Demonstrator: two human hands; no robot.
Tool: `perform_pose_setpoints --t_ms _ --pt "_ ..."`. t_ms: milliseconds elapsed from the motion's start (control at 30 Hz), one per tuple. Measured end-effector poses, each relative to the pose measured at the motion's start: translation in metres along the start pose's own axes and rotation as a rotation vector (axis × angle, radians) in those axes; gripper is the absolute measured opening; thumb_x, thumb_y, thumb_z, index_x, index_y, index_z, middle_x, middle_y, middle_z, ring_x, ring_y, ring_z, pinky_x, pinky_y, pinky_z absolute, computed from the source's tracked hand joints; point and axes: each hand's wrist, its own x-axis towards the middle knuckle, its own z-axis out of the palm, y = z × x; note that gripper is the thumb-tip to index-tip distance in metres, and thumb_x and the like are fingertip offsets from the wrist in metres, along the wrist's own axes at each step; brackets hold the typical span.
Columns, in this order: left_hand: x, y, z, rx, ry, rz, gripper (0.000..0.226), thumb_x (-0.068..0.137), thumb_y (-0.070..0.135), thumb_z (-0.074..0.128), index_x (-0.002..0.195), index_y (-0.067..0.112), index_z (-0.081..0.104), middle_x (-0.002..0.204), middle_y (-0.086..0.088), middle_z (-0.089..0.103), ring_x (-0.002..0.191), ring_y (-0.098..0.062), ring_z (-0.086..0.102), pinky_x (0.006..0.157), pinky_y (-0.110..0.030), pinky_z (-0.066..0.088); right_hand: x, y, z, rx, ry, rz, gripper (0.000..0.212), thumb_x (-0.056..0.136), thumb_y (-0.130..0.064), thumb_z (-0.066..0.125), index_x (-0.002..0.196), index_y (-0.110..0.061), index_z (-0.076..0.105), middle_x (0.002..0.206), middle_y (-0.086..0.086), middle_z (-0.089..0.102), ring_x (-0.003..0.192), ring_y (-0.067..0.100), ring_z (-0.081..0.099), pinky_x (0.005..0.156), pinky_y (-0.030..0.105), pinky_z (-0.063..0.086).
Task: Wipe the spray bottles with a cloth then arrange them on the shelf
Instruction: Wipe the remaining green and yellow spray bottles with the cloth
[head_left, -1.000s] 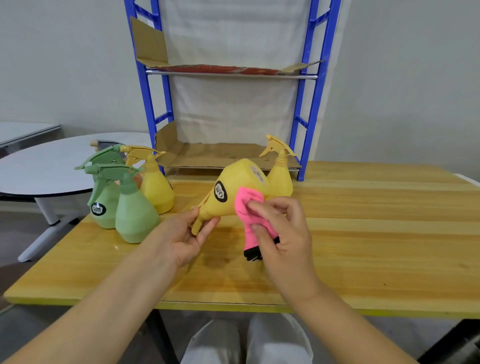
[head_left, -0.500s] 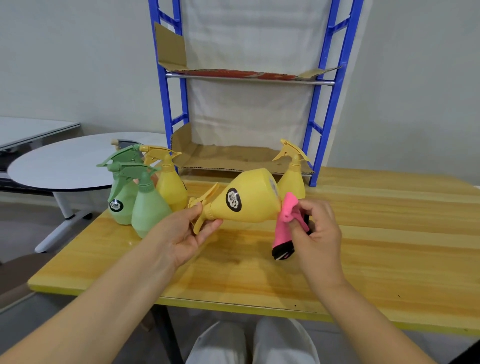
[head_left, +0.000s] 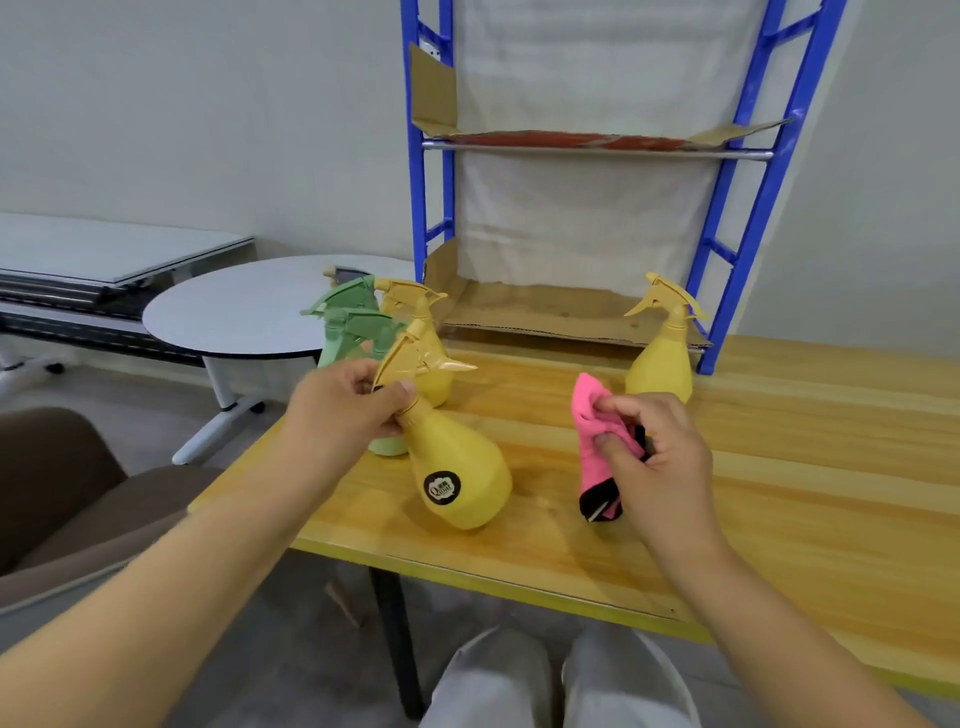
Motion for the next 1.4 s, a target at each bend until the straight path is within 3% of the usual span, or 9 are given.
perform_pose_setpoints --t_ms 467,567,667,900,1000,1133,1200,1300,1400 --pt "0.015 0.009 -0.040 0.553 0.067 0.202 0.021 0.075 0.039 0.072 0.070 0.020 0.064 0.070 -0.008 0.068 0.067 -0.022 0.067 0.070 -0.043 0.054 0.003 -0.013 0.040 0.022 -0.120 -0.019 0.034 0.078 0.006 0.067 0.097 -0.021 0.069 0.097 -0.011 0.055 0.092 -0.002 0.053 0.078 0.007 0.042" --pt "0.020 0.015 -0.018 0.728 0.054 0.285 0.036 0.076 0.046 0.067 0.072 0.011 0.059 0.069 -0.011 0.062 0.063 -0.021 0.056 0.056 -0.034 0.040 0.001 -0.012 0.037 0.017 -0.110 -0.019 0.035 0.078 0.007 0.066 0.097 -0.023 0.069 0.096 -0.012 0.055 0.092 -0.003 0.054 0.078 0.006 0.041" --pt "0.028 0.020 0.005 0.817 0.037 0.330 0.043 0.078 0.047 0.066 0.062 0.016 0.040 0.058 -0.001 0.042 0.053 -0.013 0.037 0.049 -0.028 0.026 -0.001 -0.010 0.029 0.021 -0.106 0.002 0.036 0.079 0.006 0.066 0.096 -0.025 0.068 0.097 -0.012 0.055 0.093 -0.004 0.054 0.080 0.006 0.042" --pt "0.062 0.033 0.047 0.871 0.016 0.400 0.037 0.081 0.043 0.063 0.067 0.016 0.042 0.063 0.002 0.045 0.066 -0.020 0.048 0.049 -0.030 0.026 -0.002 -0.003 0.010 0.022 -0.089 0.023 0.041 0.080 0.005 0.066 0.094 -0.034 0.066 0.097 -0.014 0.056 0.094 -0.003 0.055 0.080 0.007 0.044" --pt "0.073 0.039 0.061 0.835 -0.059 0.356 0.039 0.082 0.048 0.061 0.092 0.013 0.050 0.079 -0.002 0.059 0.076 -0.022 0.060 0.059 -0.032 0.039 -0.002 -0.001 0.006 0.014 -0.084 0.030 0.045 0.079 0.007 0.066 0.093 -0.036 0.065 0.095 -0.015 0.055 0.093 -0.005 0.055 0.078 0.005 0.042" --pt "0.076 0.056 0.056 0.735 -0.200 0.254 0.039 0.093 0.048 0.043 0.103 0.011 0.050 0.078 -0.005 0.070 0.062 -0.017 0.069 0.070 -0.032 0.053 -0.003 0.004 0.002 0.006 -0.095 0.031 0.047 0.078 0.007 0.066 0.094 -0.038 0.064 0.093 -0.020 0.054 0.095 -0.004 0.055 0.078 0.005 0.042" --pt "0.079 0.061 0.046 0.818 -0.181 0.374 0.027 0.097 0.031 0.039 0.115 0.016 0.053 0.091 -0.006 0.069 0.072 -0.019 0.068 0.071 -0.033 0.054 -0.002 0.006 0.001 0.019 -0.099 0.039 0.048 0.079 0.007 0.066 0.094 -0.038 0.064 0.093 -0.023 0.054 0.095 -0.003 0.055 0.078 0.006 0.042" --pt "0.086 0.060 0.033 1.049 -0.211 0.726 0.047 0.091 0.009 0.046 0.132 0.032 0.047 0.113 -0.001 0.058 0.091 -0.022 0.059 0.073 -0.040 0.052 0.000 0.007 0.005 0.028 -0.116 0.025 0.047 0.079 0.008 0.065 0.095 -0.037 0.065 0.096 -0.022 0.054 0.096 -0.003 0.054 0.078 0.006 0.042" --pt "0.090 0.059 0.030 1.223 -0.319 0.883 0.047 0.090 0.013 0.051 0.131 0.038 0.049 0.114 0.001 0.051 0.089 -0.021 0.056 0.066 -0.037 0.048 0.000 0.007 0.012 0.017 -0.150 0.005 0.044 0.078 0.008 0.066 0.097 -0.032 0.066 0.097 -0.019 0.053 0.096 -0.001 0.054 0.079 0.006 0.042"
